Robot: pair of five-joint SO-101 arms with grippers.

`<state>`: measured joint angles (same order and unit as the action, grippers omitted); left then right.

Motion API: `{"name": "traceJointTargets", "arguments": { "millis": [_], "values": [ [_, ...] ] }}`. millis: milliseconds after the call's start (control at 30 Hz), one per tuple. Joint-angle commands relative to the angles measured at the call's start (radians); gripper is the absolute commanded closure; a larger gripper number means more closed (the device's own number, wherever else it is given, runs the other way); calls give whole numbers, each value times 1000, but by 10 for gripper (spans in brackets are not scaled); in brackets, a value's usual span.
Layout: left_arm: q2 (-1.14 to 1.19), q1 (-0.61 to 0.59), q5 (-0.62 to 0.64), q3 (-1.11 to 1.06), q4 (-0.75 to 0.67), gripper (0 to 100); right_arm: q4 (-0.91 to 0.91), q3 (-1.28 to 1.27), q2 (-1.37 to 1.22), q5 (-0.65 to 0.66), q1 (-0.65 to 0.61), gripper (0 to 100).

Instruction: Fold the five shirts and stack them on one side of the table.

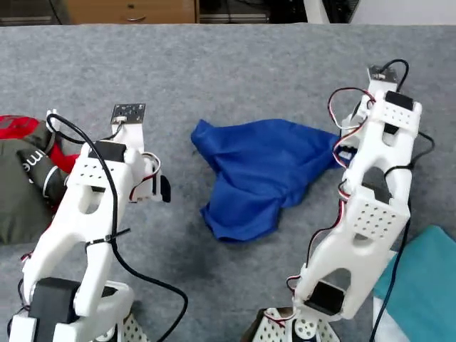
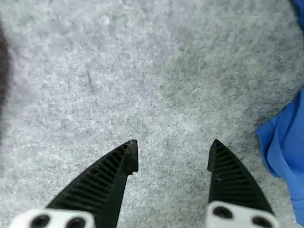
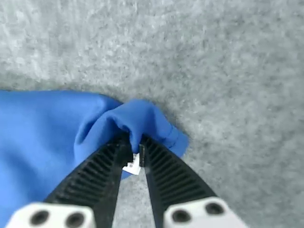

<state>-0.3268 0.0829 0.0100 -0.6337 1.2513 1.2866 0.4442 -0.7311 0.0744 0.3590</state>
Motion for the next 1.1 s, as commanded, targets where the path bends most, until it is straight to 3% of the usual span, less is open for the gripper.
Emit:
{"name": "traceJointTargets", "arguments": {
  "millis": [0, 333, 567, 833, 1067],
  "values": [
    [2, 8, 5, 44, -11, 757, -15, 25, 1, 6, -7, 991],
    [12, 110, 34, 104, -15, 757, -46, 31, -21, 12, -5, 991],
    [45, 198, 77, 51, -143, 757, -46, 30, -21, 14, -5, 991],
    [269, 89, 77, -14, -299, 757, -46, 28, -22, 14, -7, 991],
    [375, 74, 91, 58, -267, 757, -46, 27, -22, 14, -10, 991]
  ]
}}
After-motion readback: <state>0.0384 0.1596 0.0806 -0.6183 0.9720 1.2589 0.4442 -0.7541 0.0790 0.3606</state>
